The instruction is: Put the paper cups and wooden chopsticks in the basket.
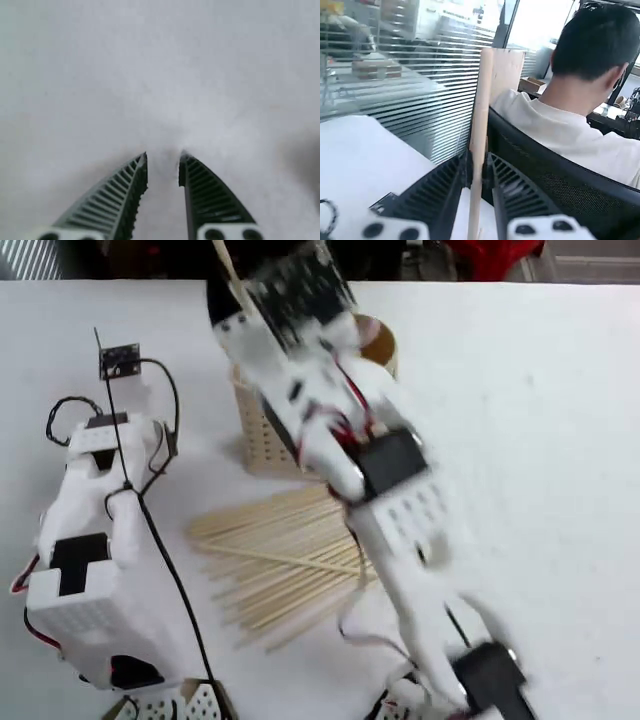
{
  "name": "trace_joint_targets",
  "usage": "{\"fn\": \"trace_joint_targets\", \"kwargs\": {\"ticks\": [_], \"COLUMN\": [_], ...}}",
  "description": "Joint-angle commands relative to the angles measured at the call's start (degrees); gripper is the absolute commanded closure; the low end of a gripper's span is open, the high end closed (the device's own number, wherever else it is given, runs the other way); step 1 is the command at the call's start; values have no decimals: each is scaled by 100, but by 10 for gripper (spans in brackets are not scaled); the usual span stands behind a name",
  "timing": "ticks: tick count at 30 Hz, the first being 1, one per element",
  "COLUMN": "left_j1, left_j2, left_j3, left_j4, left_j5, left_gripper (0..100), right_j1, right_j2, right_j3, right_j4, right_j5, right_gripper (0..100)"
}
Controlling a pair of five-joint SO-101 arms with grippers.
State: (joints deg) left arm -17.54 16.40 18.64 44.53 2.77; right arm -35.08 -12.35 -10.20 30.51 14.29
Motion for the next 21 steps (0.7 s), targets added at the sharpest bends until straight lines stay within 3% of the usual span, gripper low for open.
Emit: {"fn": "trace_joint_targets", "kwargs": {"ticks": [1,9,13,18,21], "left_j1": [84,84,84,84,84], "left_j2": [-22,-13,-13,-13,-13], "left_j3": [-88,-88,-88,-88,-88], "left_j4": [-114,-114,-114,-114,-114], "left_j5": [-53,-53,-53,-53,-53], "left_gripper": [876,876,876,876,876], "right_j1": [207,295,251,268,268], "right_j2": [734,1560,1552,1235,857], "right_j3": [-651,-888,-677,-299,-9], "right_j4": [-374,-646,-198,127,365], "right_j5": [-88,-88,-97,-105,-105], "right_gripper": [964,964,954,808,802]}}
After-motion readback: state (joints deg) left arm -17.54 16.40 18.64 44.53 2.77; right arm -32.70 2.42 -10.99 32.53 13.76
